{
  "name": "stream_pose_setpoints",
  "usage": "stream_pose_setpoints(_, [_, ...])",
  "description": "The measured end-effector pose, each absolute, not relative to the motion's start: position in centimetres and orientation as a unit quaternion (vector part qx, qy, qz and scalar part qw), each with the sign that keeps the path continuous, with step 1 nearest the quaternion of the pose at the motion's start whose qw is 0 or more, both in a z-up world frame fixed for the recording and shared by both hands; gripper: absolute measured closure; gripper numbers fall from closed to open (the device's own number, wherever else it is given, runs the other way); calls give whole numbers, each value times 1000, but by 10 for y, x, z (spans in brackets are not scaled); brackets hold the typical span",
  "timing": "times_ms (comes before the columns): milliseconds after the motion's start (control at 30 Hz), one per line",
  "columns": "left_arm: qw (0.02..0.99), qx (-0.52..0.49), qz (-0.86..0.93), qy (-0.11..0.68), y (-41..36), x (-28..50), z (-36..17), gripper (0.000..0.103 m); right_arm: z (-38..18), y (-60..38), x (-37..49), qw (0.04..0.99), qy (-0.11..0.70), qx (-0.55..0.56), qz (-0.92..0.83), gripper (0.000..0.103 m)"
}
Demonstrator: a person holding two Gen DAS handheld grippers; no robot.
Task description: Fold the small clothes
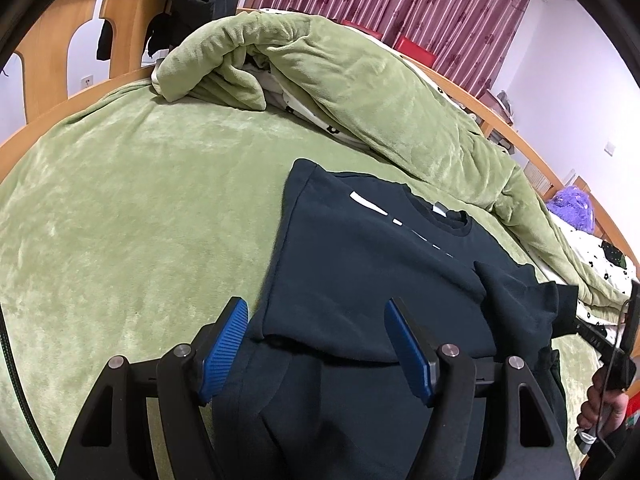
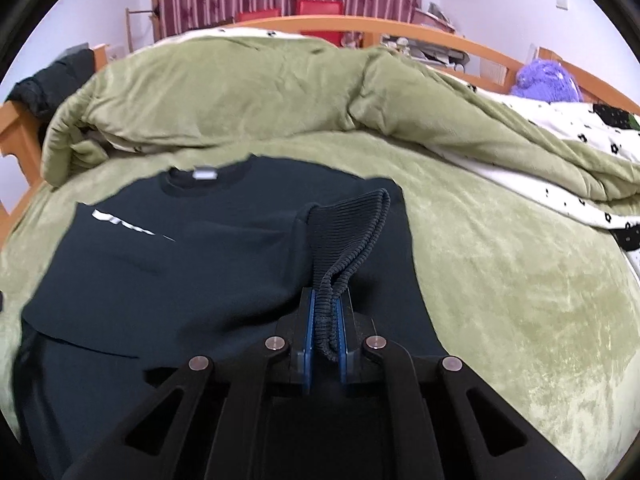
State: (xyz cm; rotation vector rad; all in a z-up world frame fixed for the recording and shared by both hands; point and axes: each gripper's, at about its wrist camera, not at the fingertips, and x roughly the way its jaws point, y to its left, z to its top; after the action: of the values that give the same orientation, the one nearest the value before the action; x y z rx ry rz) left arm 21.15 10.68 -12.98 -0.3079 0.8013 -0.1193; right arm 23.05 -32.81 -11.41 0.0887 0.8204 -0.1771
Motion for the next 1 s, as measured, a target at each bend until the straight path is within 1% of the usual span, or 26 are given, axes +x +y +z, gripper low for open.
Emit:
stream_pose_setpoints(167, [912, -145, -58, 380, 111, 203, -123, 34, -73, -295, 237, 922, 377, 78, -46, 94])
stream_pose_setpoints(300, [921, -133, -42, 365, 121, 194, -116, 34, -41, -248, 251, 928, 359, 96, 1, 94])
stream_pose_setpoints(433, [928, -122, -24, 351, 140, 183, -113, 33, -23, -191, 266, 933, 348, 82, 48, 94])
stream_pose_setpoints(533, [928, -125, -14, 351, 159, 178, -117, 33, -22, -149, 276, 933, 347, 63, 77, 94])
stream_pose_setpoints(667, [926, -130, -5, 354, 178, 175, -124, 33, -42, -109, 287, 927, 358, 52, 102, 94])
stream_pose_setpoints(767, [923, -138, 0, 359, 188, 177, -129, 33, -70, -87, 295, 916, 381, 47, 114, 94])
stream_pose_setpoints(833, [921, -141, 0, 362, 191, 179, -132, 33, -94, -75, 300, 908, 402, 40, 115, 94])
stream_pose_setpoints(900, [921, -138, 0, 364, 191, 180, -134, 33, -121, -67, 307, 893, 432, 42, 122, 90])
stream_pose_setpoints(1000, [921, -136, -5, 364, 185, 184, -134, 33, -150, -63, 309, 867, 473, 67, 142, 88])
